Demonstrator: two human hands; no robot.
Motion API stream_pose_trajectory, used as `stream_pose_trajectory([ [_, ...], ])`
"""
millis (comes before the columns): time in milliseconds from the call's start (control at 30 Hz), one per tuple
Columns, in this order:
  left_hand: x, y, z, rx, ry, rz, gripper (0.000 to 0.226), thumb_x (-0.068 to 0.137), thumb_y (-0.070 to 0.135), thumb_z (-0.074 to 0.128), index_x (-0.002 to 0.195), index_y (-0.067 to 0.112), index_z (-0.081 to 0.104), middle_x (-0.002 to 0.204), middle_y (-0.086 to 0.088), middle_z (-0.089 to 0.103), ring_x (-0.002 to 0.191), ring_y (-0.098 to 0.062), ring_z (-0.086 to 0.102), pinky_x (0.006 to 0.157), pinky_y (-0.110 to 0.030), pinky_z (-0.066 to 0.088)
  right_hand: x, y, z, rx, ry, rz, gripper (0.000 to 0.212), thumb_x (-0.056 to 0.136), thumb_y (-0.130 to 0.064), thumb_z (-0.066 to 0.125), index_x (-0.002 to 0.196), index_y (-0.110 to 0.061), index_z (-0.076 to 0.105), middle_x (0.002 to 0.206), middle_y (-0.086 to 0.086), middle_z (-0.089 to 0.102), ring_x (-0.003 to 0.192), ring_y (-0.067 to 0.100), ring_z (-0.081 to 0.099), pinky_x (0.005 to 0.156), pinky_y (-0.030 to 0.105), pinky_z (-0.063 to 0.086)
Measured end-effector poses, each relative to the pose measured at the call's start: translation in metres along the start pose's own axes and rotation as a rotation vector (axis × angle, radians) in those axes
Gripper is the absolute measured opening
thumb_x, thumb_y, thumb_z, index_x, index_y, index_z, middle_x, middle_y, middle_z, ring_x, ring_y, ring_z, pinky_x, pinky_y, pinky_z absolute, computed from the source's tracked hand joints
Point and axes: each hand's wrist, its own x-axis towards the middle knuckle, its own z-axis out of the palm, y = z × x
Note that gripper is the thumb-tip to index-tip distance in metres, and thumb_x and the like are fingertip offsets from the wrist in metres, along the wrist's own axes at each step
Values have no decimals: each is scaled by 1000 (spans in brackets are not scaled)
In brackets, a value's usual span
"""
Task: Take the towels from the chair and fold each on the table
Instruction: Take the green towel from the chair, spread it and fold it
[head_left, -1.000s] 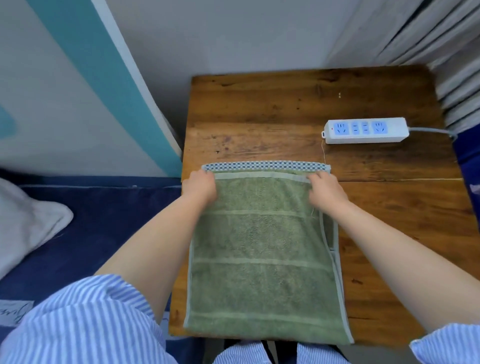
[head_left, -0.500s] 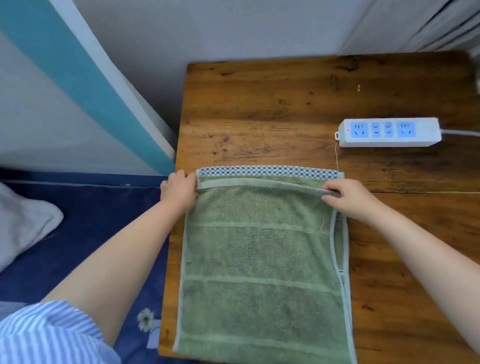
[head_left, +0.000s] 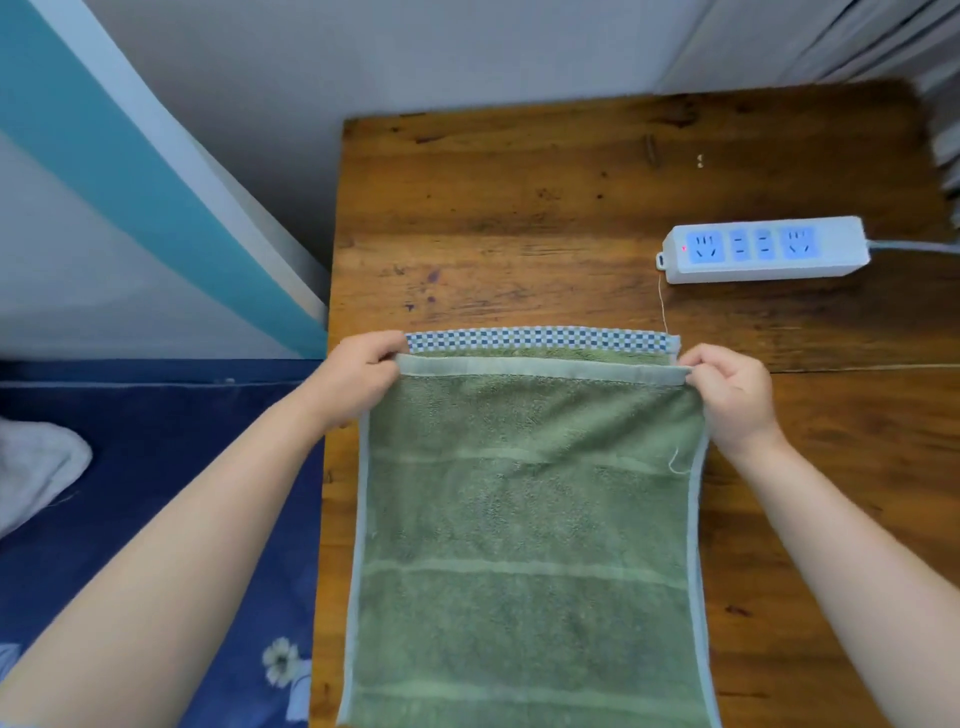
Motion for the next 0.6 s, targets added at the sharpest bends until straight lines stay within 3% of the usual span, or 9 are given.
stream_pose_trajectory([
  [67, 8, 0, -2, 1, 103, -1, 32, 87, -5, 40, 62, 15, 37, 64, 0, 40, 66, -16, 37, 56, -28, 27, 6, -3, -7, 2, 82, 7, 21, 68, -12, 37, 60, -3, 54, 45, -8, 49, 46, 0, 42, 43, 11, 25],
  [133, 19, -1, 3, 142, 179, -31, 18, 88, 1, 44, 72, 11, 43, 74, -5, 47, 75, -22, 42, 61, -32, 29, 18, -7, -10, -101, 105, 16, 19, 77, -9, 43, 65, -5, 57, 59, 0, 58, 55, 2, 45, 45, 11, 27],
  [200, 30, -3, 10, 286, 199, -96, 6, 89, 7, 45, 88, 7, 51, 90, -11, 53, 86, -27, 48, 70, -33, 36, 30, -5, -8, -332, 44, -10, 16, 84, 0, 50, 82, -2, 65, 84, 16, 63, 78, 20, 54, 60, 17, 34],
  [267, 40, -7, 16, 463, 155, -131, 20, 91, 12, 44, 104, 2, 56, 108, -16, 53, 103, -32, 49, 78, -39, 43, 41, 4, -4, -599, -40, -66, 18, 84, 0, 55, 96, 3, 68, 97, 19, 65, 97, 32, 56, 78, 27, 38],
  [333, 44, -9, 19, 569, 131, -148, 29, 92, 17, 43, 112, 0, 55, 115, -18, 49, 112, -33, 45, 84, -42, 45, 49, 10, -1, -741, -104, -79, 21, 85, -3, 57, 102, 3, 68, 105, 19, 63, 107, 34, 50, 87, 34, 38],
  [433, 47, -6, 17, 581, 69, -107, 32, 93, 22, 39, 110, 0, 56, 114, -17, 50, 110, -31, 45, 87, -40, 44, 56, 9, 1, -817, -144, -79, 24, 86, -6, 58, 106, 1, 67, 123, 15, 56, 119, 31, 45, 99, 34, 35],
  [500, 46, -4, 15, 596, -14, -48, 30, 93, 20, 41, 107, 1, 59, 115, -16, 52, 110, -30, 47, 87, -37, 43, 57, 6, 3, -869, -229, -87, 24, 86, -7, 58, 107, 0, 67, 130, 13, 52, 123, 29, 44, 101, 32, 35],
  [600, 44, -6, 6, 560, -84, -62, 26, 92, 19, 44, 98, 2, 63, 101, -14, 56, 100, -29, 52, 80, -33, 43, 59, -1, 0, -919, -362, -45, 21, 85, -13, 60, 102, -5, 68, 116, 10, 60, 109, 26, 53, 87, 32, 42],
])
